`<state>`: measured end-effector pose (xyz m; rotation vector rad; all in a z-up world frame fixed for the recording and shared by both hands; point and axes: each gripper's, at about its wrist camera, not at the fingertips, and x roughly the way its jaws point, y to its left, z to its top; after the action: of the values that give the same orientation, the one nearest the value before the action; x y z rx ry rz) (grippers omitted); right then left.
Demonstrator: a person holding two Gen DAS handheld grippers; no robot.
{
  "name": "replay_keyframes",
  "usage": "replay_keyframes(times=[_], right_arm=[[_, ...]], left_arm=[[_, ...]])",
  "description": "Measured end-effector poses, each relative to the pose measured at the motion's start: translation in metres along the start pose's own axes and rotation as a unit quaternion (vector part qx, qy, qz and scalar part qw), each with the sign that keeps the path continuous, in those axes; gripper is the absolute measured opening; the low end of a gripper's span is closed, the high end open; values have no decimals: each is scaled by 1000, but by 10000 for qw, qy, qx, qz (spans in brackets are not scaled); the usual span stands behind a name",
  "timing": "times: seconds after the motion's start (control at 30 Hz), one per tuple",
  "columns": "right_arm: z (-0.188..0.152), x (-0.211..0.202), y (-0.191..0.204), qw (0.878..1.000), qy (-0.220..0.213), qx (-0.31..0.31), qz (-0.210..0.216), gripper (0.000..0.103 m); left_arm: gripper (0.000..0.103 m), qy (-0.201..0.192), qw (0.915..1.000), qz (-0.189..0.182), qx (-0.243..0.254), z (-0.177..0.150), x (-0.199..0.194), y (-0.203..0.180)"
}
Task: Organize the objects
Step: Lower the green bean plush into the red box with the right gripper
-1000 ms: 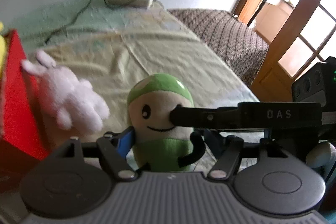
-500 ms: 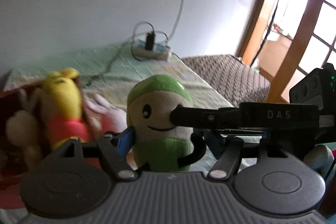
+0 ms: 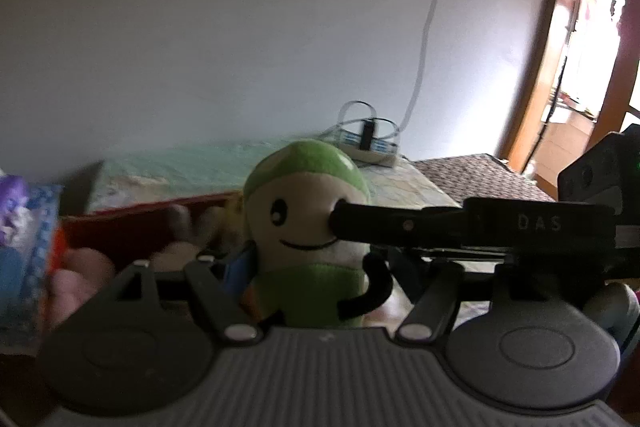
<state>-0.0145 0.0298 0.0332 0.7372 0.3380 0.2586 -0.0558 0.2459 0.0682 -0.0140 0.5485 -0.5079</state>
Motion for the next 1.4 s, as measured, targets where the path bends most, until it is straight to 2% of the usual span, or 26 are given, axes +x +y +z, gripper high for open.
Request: replay_keyframes(times=[0.37,0.67,0.93,1.03,1.23,1.4], right_arm=[[-4,92,16,9990,302,-285,136,49],[-18,142,12,9959,842,-300,-127,48],[-25,152,8,9900,1201,-513,-534,48],[-25,162,6,9872,1237,-750,-676,46],[-27,174,8,9777,1350,-1281,-975,41],[-26,173,7,9766,1403,-1234,-1068,41]], left_arm=[[71,46,9976,685,-91,2,0,79],[71,547,9926,975,-474,-18,28,129],[71,1028,9879,1008,-578,-34,56,140],[72,1086,9874,1054,-452,-37,64,137],[74,1236,9859,1015,-501,-44,78,142],[76,1261,9862,923,-547,-42,72,145]])
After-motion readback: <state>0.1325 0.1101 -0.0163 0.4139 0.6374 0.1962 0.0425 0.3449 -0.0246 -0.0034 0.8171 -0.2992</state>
